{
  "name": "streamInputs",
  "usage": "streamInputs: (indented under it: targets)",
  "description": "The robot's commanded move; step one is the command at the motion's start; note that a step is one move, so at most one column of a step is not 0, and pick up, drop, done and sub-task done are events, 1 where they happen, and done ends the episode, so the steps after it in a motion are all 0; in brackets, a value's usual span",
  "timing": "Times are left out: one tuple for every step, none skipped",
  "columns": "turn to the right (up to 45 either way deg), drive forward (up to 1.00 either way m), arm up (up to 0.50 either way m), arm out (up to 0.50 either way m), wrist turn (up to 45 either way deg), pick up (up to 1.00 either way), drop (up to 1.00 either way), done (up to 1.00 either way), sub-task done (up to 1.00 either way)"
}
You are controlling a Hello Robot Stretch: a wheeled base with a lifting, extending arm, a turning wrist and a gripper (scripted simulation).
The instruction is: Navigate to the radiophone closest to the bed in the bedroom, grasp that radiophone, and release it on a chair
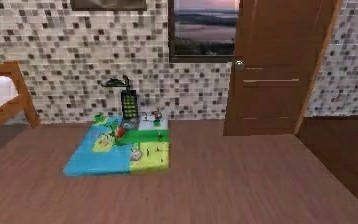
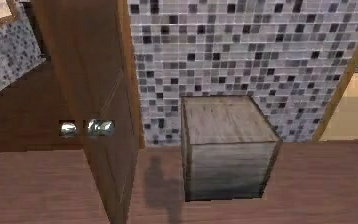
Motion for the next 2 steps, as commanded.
streamInputs:
  targets:
    - [0.0, 0.50, 0.00, 0.00, 0.0, 0.00, 0.00, 0.00, 0.00]
    - [39.0, 0.00, 0.00, 0.00, 0.0, 0.00, 0.00, 0.00, 0.00]
